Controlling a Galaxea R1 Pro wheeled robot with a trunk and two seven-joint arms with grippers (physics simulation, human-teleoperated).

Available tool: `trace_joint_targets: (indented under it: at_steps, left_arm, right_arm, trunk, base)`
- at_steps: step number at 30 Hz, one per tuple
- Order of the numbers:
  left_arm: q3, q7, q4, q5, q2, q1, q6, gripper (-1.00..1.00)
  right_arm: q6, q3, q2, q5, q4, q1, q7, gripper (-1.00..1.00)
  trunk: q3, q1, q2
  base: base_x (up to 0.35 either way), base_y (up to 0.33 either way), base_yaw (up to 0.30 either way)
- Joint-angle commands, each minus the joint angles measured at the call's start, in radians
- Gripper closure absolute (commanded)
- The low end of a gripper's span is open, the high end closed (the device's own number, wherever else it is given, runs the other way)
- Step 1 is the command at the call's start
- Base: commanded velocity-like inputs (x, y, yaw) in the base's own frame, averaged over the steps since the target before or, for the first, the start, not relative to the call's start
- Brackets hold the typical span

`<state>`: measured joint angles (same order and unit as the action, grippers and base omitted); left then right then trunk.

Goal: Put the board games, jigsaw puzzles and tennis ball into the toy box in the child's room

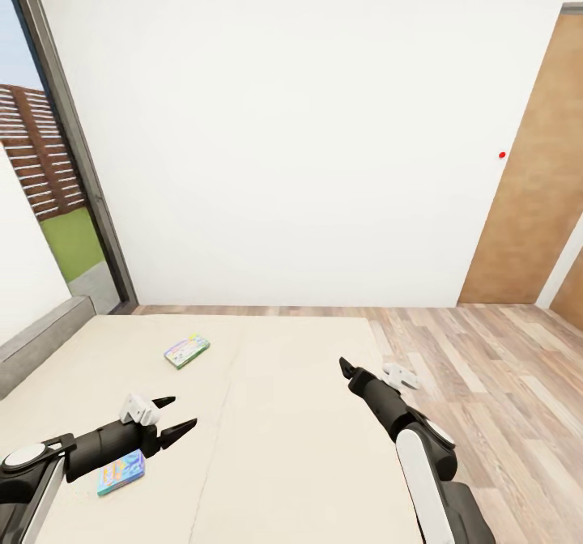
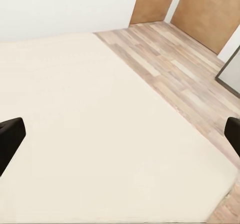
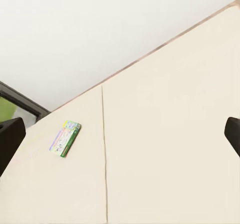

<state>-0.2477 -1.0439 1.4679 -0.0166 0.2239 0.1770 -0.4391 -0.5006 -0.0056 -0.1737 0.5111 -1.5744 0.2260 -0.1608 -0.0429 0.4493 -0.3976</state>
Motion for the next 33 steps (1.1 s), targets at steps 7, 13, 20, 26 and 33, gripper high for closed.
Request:
trace_joint_targets:
  at_steps: [7, 13, 20, 26, 33]
  left_arm:
    - [-0.001, -0.004, 0.000, -0.001, 0.000, 0.001, -0.009, -1.00]
    - [-0.006, -0.004, 0.000, -0.001, 0.001, 0.001, -0.009, -1.00]
    - [-0.016, -0.003, 0.000, 0.000, 0.002, 0.001, -0.009, -1.00]
    - [-0.017, -0.002, -0.001, 0.000, 0.003, 0.001, -0.009, -1.00]
    - [-0.034, -0.002, -0.001, 0.001, 0.003, 0.001, -0.010, -1.00]
  right_arm:
    - [-0.004, -0.001, -0.001, 0.011, -0.001, 0.001, -0.008, -1.00]
    - [-0.004, -0.001, -0.001, 0.011, -0.001, 0.001, -0.008, -1.00]
    - [-0.004, -0.001, -0.001, 0.011, -0.001, 0.001, -0.008, -1.00]
    - [-0.004, -0.002, -0.001, 0.011, -0.001, 0.001, -0.008, -1.00]
    - [-0.004, -0.002, -0.001, 0.011, 0.004, 0.001, -0.009, -1.00]
  trunk:
    - [-0.002, 0.001, -0.002]
    - [-0.002, 0.001, -0.002]
    - [-0.002, 0.001, -0.002]
    - [-0.002, 0.001, -0.002]
    - [-0.002, 0.001, -0.002]
  base:
    - [0.000, 0.291, 0.000]
    - [0.000, 0.291, 0.000]
    - [0.000, 0.291, 0.000]
    - [0.000, 0.291, 0.000]
    - [0.000, 0.291, 0.000]
